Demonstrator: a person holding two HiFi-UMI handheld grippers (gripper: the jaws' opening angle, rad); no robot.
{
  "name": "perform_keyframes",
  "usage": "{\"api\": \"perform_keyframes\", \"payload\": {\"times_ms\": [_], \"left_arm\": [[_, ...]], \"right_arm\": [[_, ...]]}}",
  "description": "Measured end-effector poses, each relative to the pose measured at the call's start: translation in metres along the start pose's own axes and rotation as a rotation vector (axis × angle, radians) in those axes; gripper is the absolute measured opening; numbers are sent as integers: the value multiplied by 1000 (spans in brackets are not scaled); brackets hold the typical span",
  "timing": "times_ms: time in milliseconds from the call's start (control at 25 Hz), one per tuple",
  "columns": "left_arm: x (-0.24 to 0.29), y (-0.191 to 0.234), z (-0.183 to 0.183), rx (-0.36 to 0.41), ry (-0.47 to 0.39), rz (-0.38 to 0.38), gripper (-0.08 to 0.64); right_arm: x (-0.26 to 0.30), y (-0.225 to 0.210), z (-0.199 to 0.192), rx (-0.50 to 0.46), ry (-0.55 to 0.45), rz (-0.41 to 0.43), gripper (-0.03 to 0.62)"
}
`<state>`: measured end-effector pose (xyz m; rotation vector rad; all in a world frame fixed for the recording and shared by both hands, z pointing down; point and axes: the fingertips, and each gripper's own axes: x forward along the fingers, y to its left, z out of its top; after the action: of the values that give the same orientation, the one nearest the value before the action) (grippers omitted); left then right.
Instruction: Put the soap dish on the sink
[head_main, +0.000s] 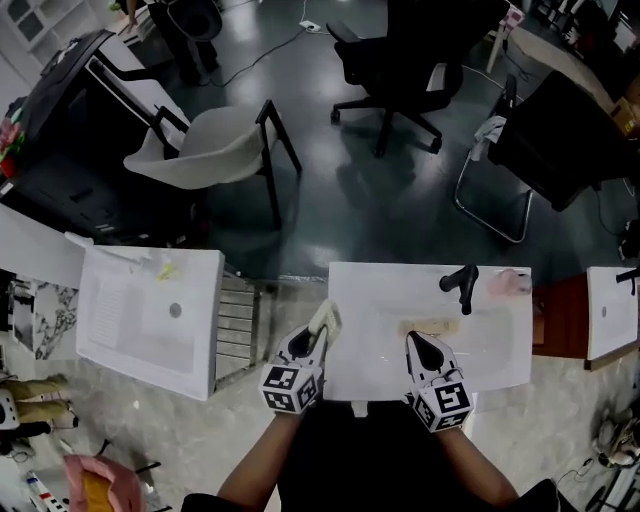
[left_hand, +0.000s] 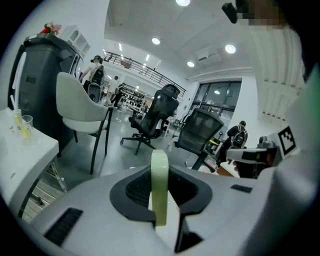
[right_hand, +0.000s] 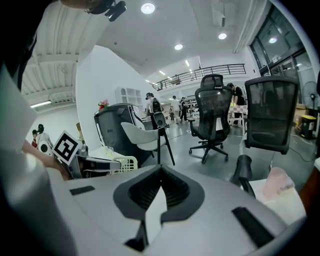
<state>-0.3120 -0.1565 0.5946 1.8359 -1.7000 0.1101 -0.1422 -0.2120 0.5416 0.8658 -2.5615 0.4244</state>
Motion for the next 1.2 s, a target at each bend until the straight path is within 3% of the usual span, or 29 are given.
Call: {"api": "perform_keyframes", "payload": {"times_ms": [240, 600, 720, 840, 1200], "left_arm": [[41, 22, 0, -5, 68, -76, 74], [84, 24, -30, -18, 193, -180, 74], [97, 26, -38, -48, 227, -213, 74], [112, 26, -43, -32, 263, -242, 74], [148, 22, -46, -15, 337, -303, 74]], "right_arm": [[17, -10, 12, 38, -7, -91, -3], [10, -24, 18, 121, -20, -214, -3], [6, -20, 14, 130, -26, -241, -3], [2, -20, 5, 155, -15, -272, -3], [-2, -9, 3, 112, -8, -301, -3]]}}
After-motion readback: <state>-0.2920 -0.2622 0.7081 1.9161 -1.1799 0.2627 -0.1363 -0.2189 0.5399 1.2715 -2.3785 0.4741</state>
